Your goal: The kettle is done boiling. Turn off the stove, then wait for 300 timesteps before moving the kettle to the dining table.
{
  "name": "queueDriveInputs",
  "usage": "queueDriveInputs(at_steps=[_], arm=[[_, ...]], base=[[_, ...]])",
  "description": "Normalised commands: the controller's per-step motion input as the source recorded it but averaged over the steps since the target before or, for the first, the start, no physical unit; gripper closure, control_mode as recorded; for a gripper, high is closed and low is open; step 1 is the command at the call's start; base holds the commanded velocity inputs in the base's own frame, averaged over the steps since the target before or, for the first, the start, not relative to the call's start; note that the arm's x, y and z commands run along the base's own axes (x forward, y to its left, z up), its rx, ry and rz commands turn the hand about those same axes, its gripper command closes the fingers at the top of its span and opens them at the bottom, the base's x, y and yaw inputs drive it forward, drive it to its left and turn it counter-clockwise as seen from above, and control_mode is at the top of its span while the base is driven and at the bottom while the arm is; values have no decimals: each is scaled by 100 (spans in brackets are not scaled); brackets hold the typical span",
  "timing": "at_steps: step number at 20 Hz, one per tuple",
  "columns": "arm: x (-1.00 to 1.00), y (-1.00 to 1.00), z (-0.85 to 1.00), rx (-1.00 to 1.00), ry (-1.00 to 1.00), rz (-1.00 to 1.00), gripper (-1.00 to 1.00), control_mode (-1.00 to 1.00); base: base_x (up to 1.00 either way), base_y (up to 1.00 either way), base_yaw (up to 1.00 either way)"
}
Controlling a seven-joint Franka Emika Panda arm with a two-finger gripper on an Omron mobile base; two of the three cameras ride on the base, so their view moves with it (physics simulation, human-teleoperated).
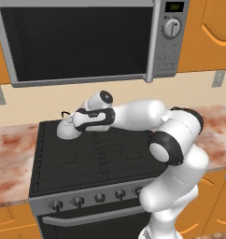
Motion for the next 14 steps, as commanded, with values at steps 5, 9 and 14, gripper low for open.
queueDriveInputs(at_steps=[5,9,14], arm=[[6,2,0,0,0,0,-100,-100],[10,5,0,0,0,0,-100,-100],[22,11,0,0,0,0,-100,-100]], base=[[0,0,0],[0,0,0],[0,0,0]])
